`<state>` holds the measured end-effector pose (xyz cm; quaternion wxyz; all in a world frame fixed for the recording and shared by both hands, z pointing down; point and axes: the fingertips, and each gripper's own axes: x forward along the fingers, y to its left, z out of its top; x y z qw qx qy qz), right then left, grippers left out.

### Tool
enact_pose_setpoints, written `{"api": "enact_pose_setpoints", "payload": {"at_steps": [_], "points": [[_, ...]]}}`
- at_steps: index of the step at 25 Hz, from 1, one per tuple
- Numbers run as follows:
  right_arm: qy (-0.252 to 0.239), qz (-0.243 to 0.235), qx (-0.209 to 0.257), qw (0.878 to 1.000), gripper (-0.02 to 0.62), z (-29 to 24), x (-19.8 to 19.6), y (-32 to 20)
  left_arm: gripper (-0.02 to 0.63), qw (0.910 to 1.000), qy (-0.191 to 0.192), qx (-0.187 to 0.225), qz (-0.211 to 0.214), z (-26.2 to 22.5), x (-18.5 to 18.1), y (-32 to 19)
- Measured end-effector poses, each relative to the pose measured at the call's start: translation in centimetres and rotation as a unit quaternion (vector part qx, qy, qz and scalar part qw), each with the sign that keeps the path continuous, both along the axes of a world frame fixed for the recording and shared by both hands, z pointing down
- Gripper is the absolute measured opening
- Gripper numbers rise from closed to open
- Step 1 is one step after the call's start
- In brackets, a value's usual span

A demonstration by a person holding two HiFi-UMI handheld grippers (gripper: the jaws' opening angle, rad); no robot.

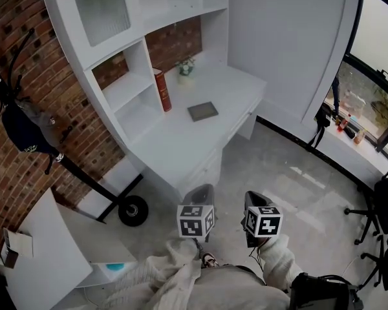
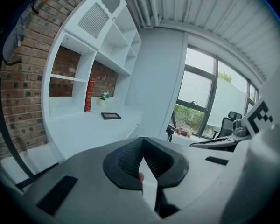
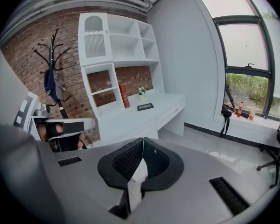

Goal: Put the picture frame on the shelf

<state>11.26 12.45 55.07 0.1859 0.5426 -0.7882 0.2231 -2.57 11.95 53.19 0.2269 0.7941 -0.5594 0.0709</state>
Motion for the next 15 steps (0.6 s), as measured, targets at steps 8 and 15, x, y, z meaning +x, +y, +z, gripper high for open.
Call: {"api": "enact_pose_setpoints", "payload": {"at_steps": [8, 15], "points": [[-0.006, -0.020, -0.027, 0.999, 0.025, 1.7, -2.1, -2.1, 0.008, 0.9997, -0.003, -0.019, -0.012, 1.5, -1.6, -1.5], [-0.018, -0.058, -0.040, 0.997, 0.025, 2.7, -4.8, -5.8, 0.008, 0.9976, -0.005, -0.033, -0.060, 2.8, -4.6, -3.5]]}}
